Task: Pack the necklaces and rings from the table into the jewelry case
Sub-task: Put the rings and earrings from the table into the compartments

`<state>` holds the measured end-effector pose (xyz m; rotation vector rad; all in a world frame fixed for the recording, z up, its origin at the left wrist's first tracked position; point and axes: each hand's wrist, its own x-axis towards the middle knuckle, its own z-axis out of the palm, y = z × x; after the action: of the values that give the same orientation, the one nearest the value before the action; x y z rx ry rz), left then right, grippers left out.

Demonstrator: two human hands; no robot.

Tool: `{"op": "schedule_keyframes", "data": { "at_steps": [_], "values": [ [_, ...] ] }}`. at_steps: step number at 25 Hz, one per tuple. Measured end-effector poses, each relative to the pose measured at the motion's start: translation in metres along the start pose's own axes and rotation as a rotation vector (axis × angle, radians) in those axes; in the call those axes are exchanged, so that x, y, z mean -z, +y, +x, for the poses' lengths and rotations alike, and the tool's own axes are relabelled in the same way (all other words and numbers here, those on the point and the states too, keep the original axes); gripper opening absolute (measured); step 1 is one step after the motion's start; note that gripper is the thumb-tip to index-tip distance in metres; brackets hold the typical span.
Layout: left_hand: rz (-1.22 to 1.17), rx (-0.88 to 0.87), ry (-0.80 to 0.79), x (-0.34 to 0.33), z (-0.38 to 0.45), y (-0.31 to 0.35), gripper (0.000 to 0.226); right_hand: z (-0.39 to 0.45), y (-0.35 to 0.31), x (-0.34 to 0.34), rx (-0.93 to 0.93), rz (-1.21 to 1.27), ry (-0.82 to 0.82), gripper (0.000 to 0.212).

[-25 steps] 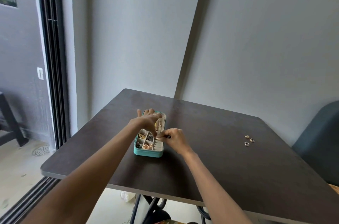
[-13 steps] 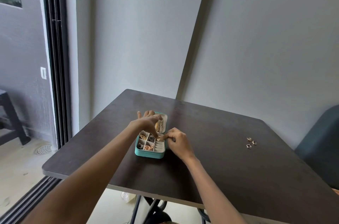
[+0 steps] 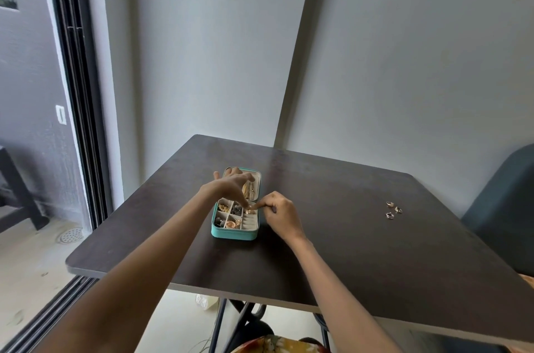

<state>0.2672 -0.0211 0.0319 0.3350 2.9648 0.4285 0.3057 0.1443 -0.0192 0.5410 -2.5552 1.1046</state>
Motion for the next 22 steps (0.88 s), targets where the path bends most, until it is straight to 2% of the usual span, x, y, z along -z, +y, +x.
{"op": "schedule_keyframes", "data": {
  "at_steps": [4, 8, 11, 14, 18, 22],
  "values": [
    [-0.119, -0.113, 0.181, -0.003, 0.012, 0.022, 0.052, 0.004, 0.014, 0.017, -0.138, 0.041, 0.186, 0.028],
    [-0.283, -0.298, 0.322, -0.034, 0.026, 0.109, 0.028, -0.009, 0.05, 0.063, -0.329, 0.038, 0.375, 0.019],
    [-0.537, -0.38, 0.3, -0.07, 0.038, 0.184, 0.025, -0.024, 0.086, 0.095, -0.506, 0.092, 0.565, 0.016],
    [-0.723, -0.357, 0.276, -0.105, 0.055, 0.242, 0.027, -0.037, 0.128, 0.13, -0.591, 0.007, 0.642, 0.015],
    [-0.72, -0.346, 0.214, -0.132, 0.082, 0.283, 0.031, -0.044, 0.174, 0.175, -0.662, -0.022, 0.749, 0.021],
    [-0.701, -0.318, 0.207, -0.144, 0.114, 0.301, 0.031, -0.031, 0.211, 0.203, -0.718, -0.089, 0.674, 0.027]
  ]
}}
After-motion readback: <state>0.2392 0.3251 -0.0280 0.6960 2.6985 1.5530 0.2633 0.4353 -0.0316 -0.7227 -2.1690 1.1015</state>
